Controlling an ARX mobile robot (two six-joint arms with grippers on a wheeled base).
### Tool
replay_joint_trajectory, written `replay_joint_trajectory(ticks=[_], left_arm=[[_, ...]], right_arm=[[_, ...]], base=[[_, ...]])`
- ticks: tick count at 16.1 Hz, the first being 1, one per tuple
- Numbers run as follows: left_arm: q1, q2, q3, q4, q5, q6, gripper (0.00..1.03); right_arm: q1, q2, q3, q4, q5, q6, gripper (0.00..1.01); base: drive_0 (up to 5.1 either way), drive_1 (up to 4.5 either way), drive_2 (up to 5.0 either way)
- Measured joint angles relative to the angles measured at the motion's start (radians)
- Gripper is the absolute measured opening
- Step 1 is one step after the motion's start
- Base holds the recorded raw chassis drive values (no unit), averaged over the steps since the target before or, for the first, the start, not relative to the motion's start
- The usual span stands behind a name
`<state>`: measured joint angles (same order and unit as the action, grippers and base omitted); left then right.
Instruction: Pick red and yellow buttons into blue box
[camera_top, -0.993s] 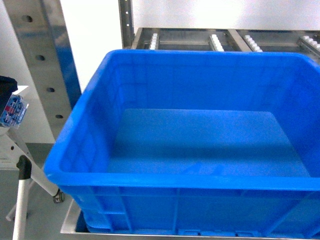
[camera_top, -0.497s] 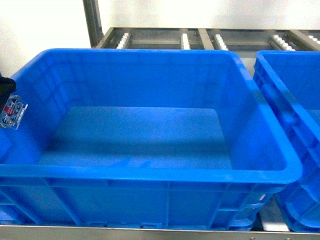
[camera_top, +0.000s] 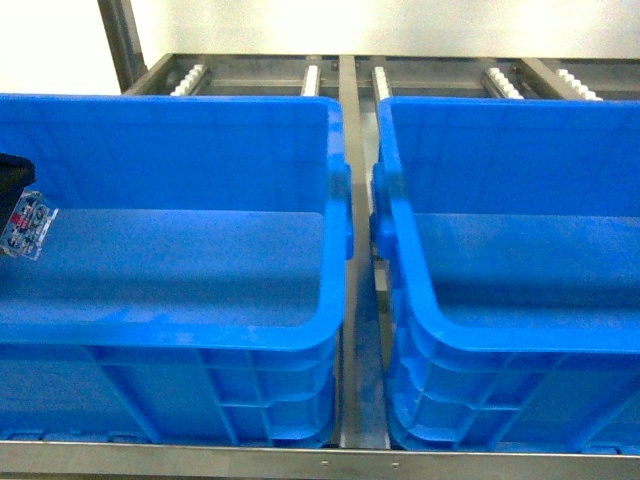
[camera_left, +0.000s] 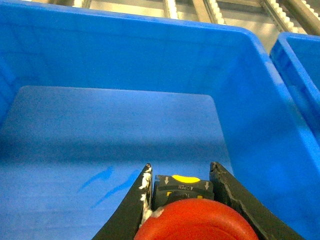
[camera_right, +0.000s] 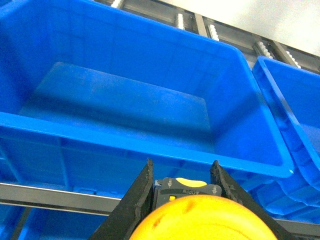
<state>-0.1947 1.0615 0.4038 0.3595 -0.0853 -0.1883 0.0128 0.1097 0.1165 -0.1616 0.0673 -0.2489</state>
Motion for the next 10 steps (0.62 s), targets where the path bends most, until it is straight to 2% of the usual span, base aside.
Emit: replay_joint_trajectory(ticks=[10], left_arm=[[0.0,0.0,0.0,-0.001,0.0,0.0,0.29]], right_arm=[[0.0,0.0,0.0,-0.002,0.0,0.0,0.29]], base=[[5.1,-2.31,-2.3]])
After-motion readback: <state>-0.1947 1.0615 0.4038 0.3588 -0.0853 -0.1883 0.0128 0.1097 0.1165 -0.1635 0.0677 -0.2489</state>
